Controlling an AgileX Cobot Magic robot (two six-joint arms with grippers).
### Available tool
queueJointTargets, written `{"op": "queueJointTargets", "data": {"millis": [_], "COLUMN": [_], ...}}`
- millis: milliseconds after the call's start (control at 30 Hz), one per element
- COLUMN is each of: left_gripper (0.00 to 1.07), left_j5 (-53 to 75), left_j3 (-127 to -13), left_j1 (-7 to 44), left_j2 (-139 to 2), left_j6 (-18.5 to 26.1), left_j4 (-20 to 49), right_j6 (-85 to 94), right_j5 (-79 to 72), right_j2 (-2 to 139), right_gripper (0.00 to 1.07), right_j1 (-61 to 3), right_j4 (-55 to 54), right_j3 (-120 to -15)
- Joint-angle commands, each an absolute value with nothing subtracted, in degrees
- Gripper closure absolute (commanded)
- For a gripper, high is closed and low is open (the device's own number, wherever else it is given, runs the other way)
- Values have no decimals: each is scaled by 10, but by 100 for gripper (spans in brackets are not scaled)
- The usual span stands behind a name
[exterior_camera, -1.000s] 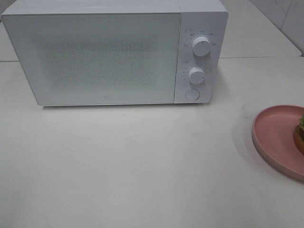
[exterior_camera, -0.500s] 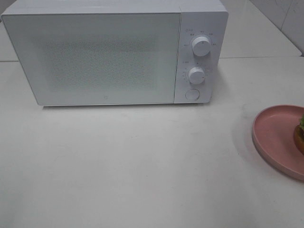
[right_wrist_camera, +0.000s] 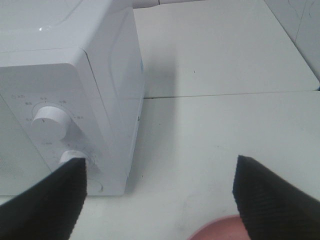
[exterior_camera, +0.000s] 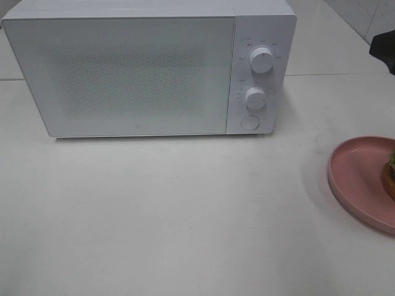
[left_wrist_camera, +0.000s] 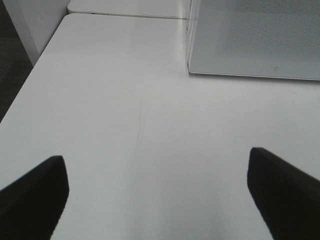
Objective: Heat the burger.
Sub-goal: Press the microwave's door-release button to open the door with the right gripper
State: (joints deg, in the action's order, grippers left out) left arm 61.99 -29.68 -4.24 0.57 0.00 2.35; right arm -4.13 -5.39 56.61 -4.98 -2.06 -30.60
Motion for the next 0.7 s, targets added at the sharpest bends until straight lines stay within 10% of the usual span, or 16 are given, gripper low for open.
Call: {"op": "queueJointTargets", "data": {"millis": [33,333,700], "left_gripper": [17,17,17], "left_j5": [612,612,612], "left_j3": [-295,-295,-295], "left_j1": [-44,-44,-44], "left_j2": [17,17,17], "left_j6": [0,0,0], "left_j4": [29,29,29], "right_j6": [-42,36,194], "right_j5": [-113,-344,-553], "right_j2": [580,619,726], "right_gripper": [30,30,31], "right_j1": [-51,-74,-249], "right_j4": [-19,-107,-333], "right_j3": [-297,-201,-144]}}
